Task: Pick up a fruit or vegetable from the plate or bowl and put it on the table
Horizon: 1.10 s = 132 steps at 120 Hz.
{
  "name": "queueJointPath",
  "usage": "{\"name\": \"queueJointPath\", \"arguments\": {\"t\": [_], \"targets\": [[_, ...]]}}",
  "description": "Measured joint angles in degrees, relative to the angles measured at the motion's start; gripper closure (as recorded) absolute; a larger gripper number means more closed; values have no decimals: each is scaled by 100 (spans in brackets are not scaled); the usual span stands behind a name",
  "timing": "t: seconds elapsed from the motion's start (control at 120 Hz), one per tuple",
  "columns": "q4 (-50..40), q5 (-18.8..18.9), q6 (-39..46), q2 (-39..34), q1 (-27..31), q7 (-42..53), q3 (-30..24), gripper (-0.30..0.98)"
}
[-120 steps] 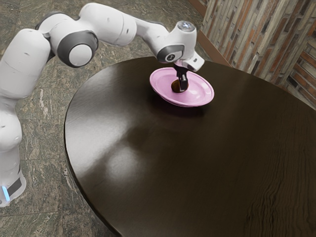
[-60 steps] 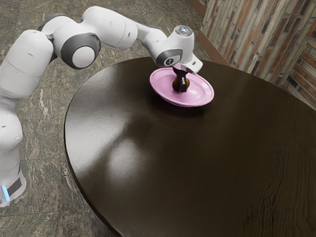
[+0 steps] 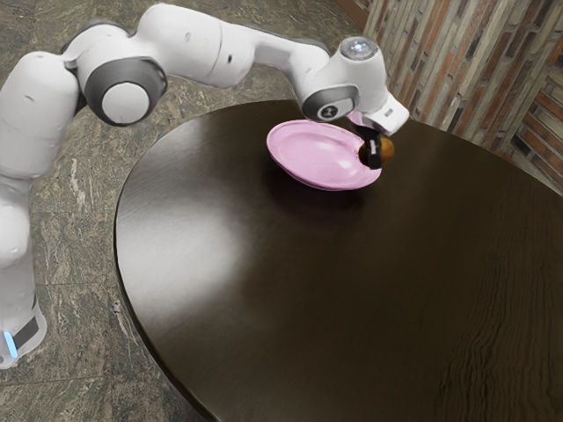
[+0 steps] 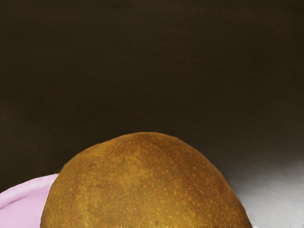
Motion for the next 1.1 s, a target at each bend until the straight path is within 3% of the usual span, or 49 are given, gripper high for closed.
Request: {"name": "queueJointPath", "arguments": {"t": [0.258,0.45,0.608,0.75,0.833,0.917,1.1], "targets": [[2,2,757,102,-1058,-37,0,27],[1,-23,1113,163,-1139,-61,0,27],[-6,-77,1237,132,-1224,-37,-1,9],[58,-110,1297,-17,-1365,-62,32,3],[59,-134,1275,-265,-1412,-477,315,2],[48,-325,499,-742,-1357,-1578,589,1],[392,-1012,-2628,-1887,-1245,-4981,670,0]]}}
